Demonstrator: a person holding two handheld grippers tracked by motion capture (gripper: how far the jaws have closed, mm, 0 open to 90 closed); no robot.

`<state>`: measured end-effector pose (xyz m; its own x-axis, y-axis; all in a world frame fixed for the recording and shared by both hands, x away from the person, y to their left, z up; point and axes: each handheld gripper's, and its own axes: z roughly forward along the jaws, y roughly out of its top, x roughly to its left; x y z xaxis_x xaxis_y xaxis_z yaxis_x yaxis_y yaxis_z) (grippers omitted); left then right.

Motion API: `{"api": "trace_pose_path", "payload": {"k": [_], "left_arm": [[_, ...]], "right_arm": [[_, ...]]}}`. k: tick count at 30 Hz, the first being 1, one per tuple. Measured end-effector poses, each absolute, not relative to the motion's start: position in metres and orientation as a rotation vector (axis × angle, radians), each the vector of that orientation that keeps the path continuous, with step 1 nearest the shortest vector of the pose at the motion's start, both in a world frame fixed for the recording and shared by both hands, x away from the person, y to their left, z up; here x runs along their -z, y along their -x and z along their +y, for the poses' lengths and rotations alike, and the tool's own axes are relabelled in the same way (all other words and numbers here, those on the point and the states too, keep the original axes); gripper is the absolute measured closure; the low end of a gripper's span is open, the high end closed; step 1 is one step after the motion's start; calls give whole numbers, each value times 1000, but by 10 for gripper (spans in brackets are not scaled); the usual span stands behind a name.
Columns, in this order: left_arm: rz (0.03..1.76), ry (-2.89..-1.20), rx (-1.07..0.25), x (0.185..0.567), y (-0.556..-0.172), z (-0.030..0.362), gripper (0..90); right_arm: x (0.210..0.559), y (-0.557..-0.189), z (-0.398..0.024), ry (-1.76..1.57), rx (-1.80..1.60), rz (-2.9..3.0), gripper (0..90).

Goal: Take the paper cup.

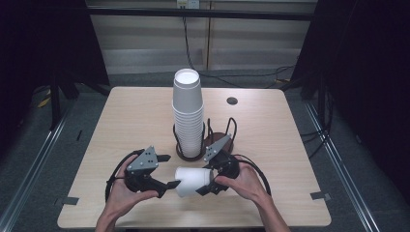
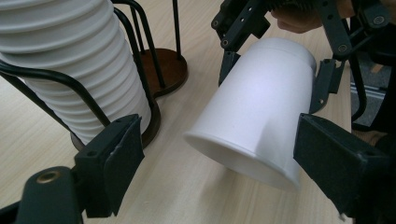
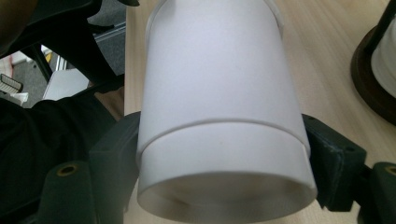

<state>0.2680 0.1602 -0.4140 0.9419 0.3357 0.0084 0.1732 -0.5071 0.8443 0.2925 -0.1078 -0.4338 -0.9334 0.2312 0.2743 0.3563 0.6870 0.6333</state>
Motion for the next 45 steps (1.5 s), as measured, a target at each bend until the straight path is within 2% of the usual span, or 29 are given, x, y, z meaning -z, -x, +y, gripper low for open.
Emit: {"api": "trace_pose_path", "payload": {"k": [45], "left_arm": [[415, -1910, -150, 436, -259, 170, 156]], "right_arm": [[444, -284, -130, 565, 1537, -2589, 225]]}}
